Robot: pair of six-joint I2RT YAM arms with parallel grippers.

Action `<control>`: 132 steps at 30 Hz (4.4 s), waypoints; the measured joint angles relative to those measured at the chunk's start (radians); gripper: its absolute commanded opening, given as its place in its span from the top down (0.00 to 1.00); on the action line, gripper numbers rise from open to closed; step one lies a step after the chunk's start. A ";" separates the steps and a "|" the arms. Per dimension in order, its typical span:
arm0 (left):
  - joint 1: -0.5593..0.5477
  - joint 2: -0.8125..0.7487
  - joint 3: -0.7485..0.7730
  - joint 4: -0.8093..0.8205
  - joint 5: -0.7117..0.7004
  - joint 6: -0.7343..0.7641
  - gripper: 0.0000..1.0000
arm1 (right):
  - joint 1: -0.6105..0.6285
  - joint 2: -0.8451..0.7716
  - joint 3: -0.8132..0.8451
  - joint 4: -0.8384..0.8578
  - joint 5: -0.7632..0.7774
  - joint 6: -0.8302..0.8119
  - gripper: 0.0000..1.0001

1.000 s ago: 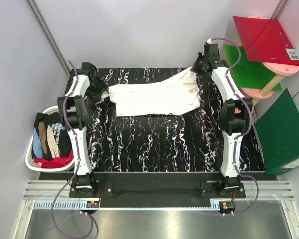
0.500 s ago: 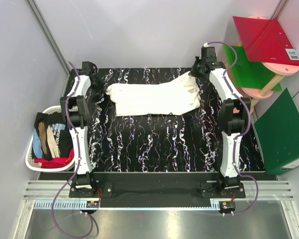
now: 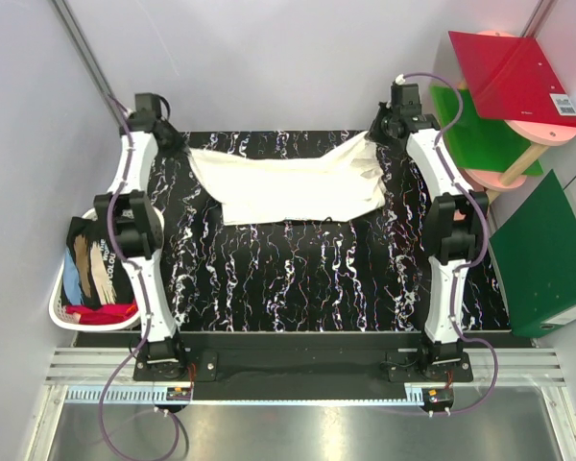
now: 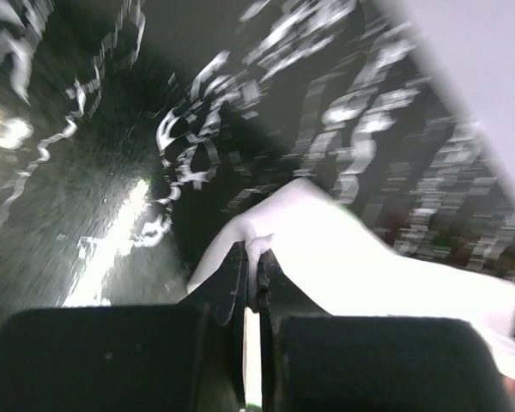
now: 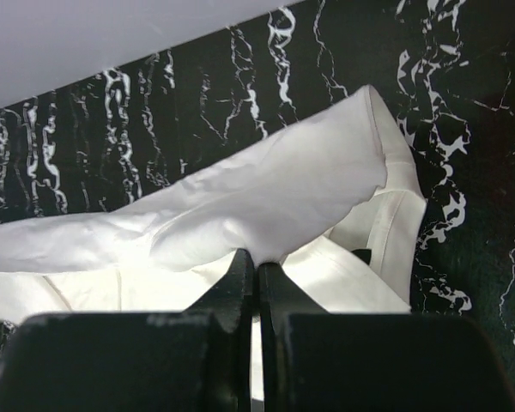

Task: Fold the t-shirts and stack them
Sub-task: Flatten out the tshirt, then fold the flattened tshirt in 1/3 of the way

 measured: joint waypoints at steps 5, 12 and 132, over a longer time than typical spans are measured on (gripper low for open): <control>0.006 -0.244 -0.018 0.002 -0.031 0.026 1.00 | 0.010 -0.128 -0.002 -0.018 0.008 -0.014 1.00; 0.010 -0.636 -0.242 0.024 -0.047 0.054 1.00 | 0.039 -0.483 -0.115 -0.047 0.015 -0.035 1.00; 0.026 -0.114 -0.206 -0.410 -0.178 0.046 0.23 | 0.004 0.038 -0.031 -0.591 -0.193 -0.021 0.06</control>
